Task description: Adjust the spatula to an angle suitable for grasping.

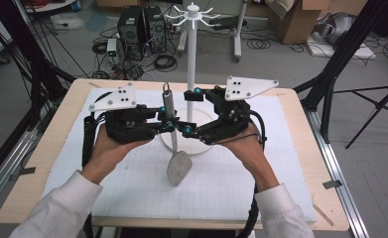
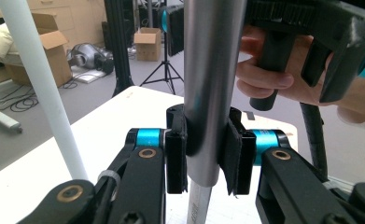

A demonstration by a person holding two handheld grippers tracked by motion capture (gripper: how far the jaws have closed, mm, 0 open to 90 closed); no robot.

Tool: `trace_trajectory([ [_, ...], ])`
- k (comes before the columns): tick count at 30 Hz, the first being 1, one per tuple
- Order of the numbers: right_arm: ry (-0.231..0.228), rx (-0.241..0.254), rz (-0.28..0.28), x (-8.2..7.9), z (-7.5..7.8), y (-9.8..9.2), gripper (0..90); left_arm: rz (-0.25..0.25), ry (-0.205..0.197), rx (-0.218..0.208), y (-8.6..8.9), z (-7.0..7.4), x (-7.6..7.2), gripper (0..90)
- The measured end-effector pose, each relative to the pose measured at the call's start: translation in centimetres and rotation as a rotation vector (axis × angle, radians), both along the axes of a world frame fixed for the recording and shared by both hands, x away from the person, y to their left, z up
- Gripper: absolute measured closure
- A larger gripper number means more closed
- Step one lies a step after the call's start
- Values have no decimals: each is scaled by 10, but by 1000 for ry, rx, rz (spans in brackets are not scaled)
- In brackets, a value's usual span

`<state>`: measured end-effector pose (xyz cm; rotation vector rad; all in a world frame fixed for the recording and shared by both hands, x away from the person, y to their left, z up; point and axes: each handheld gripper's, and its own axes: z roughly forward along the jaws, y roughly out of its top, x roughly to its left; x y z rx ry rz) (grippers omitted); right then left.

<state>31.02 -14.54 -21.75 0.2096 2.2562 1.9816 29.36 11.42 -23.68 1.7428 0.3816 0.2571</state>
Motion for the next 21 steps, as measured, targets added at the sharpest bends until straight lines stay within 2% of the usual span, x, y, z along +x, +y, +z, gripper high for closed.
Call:
trace_trajectory([
  [10, 6, 1, 4, 2, 8, 6, 210, 1, -5, 6, -3, 0, -1, 732],
  [18, 10, -7, 22, 2, 10, 13, 300, 2, -13, 11, -6, 1, -1, 732],
  [21, 6, -1, 15, 3, 12, 15, 374, 3, -14, 10, -7, 1, -2, 732],
])
